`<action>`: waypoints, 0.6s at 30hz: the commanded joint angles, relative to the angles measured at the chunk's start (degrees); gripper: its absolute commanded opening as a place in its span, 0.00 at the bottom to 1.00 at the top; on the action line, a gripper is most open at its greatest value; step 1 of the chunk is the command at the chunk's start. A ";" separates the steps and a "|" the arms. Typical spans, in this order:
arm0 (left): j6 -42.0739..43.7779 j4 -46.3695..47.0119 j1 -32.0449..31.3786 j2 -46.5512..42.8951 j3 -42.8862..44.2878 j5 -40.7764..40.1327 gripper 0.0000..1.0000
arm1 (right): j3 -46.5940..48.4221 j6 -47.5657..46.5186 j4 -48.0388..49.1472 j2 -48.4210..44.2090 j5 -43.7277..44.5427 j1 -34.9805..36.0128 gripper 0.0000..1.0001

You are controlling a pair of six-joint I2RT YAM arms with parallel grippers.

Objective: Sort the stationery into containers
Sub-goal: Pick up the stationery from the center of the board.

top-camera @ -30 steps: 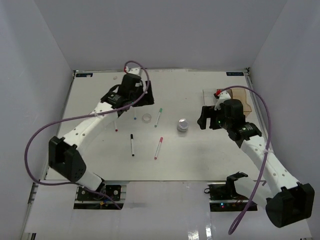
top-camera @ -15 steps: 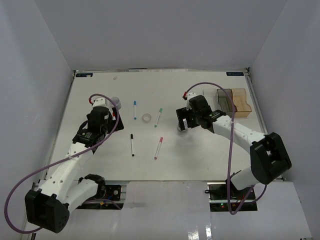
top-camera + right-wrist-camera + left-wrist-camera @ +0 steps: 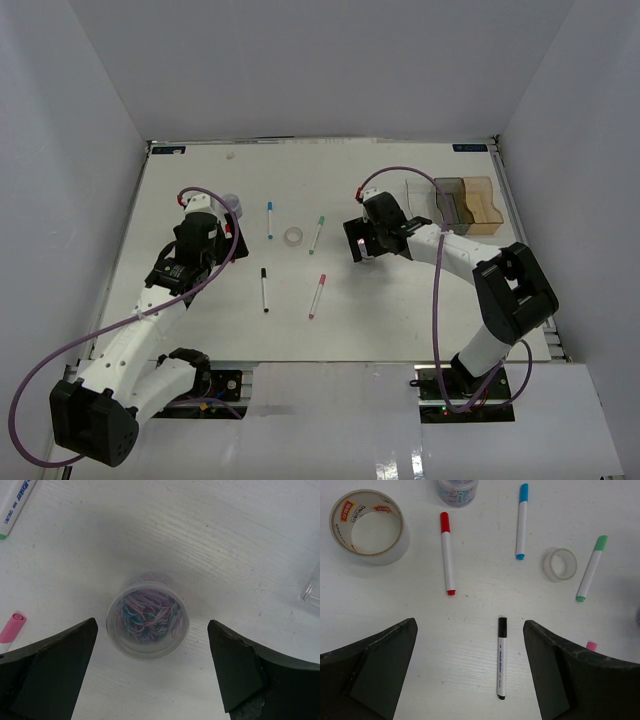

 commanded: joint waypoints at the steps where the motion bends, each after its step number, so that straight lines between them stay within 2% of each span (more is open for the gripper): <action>1: 0.44 1.40 0.20 -1.33 -0.64 -0.06 0.98 | 2.23 0.17 2.86 0.04 0.79 0.04 0.98; 6: 0.70 1.58 0.20 -0.98 -0.64 0.65 0.98 | 2.32 0.43 3.13 0.31 0.35 0.13 0.74; 12: 0.70 1.49 0.20 -0.98 -0.73 1.00 0.98 | 2.58 0.52 3.04 0.92 0.26 0.04 0.56; 15: 0.70 1.58 0.20 -1.07 -0.73 1.09 0.98 | 2.67 0.69 2.52 -0.30 1.31 0.13 0.42; 18: 0.62 1.67 0.20 -0.81 -0.81 1.35 0.98 | 3.89 0.43 1.99 -2.93 2.80 -0.04 0.41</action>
